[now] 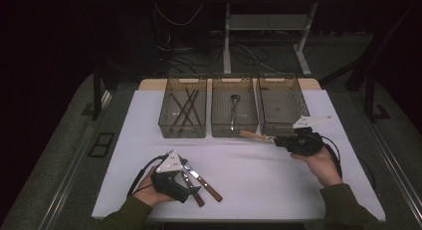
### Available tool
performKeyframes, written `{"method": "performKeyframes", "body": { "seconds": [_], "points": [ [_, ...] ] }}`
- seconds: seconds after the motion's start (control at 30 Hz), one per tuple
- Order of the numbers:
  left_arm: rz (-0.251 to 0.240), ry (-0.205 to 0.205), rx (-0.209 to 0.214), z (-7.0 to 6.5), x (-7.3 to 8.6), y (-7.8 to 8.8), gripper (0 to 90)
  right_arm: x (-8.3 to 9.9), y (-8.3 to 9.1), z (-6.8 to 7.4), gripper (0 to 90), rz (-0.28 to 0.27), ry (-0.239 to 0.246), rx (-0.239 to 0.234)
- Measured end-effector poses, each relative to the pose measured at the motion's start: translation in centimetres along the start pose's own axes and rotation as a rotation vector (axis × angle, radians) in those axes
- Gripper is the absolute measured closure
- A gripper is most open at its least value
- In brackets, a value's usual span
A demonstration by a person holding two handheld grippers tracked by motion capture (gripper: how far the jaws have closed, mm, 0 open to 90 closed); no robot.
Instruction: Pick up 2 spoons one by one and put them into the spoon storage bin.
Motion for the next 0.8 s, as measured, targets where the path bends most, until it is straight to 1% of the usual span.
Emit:
{"method": "performKeyframes", "body": {
  "seconds": [0.17, 0.2, 0.27, 0.43, 0.6, 0.63, 0.8],
  "points": [
    [0.001, 0.0, -0.001, 0.0, 0.0, 0.0, 0.0, -1.3, 0.2, -0.1, 83.4, -0.032, -0.022, 0.036],
    [0.001, 0.0, -0.002, 0.0, 0.0, 0.0, 0.0, -1.6, 0.3, -0.2, 83.4, -0.04, -0.019, 0.043],
    [0.003, 0.001, -0.003, 0.0, 0.0, 0.0, 0.0, -2.2, 0.3, -0.3, 83.4, -0.051, -0.033, 0.058],
    [0.004, -0.001, -0.005, 0.1, 0.0, 0.0, 0.0, -3.4, -0.2, -0.6, 83.4, -0.061, -0.039, 0.1],
    [0.003, -0.002, -0.004, 0.1, 0.0, 0.0, 0.0, -4.6, -1.5, -0.7, 83.4, -0.07, -0.058, 0.13],
    [0.002, -0.01, -0.001, 0.1, 0.0, 0.0, 0.0, -4.9, -1.9, -0.7, 83.4, -0.069, -0.055, 0.136],
    [0.002, -0.011, 0.002, 0.0, 0.0, 0.0, 0.0, -6.4, -4.0, -0.7, 83.4, -0.048, -0.048, 0.165]
  ]
}}
Point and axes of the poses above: each handheld gripper's, and its own axes: y roughly backward along the jaws, x roughly out of its underside, z roughly to its left, the point moved 6 cm from there along -y, roughly forward along the jaws, and after that the axes turned 12 degrees about -z, right-handed, at the moved point
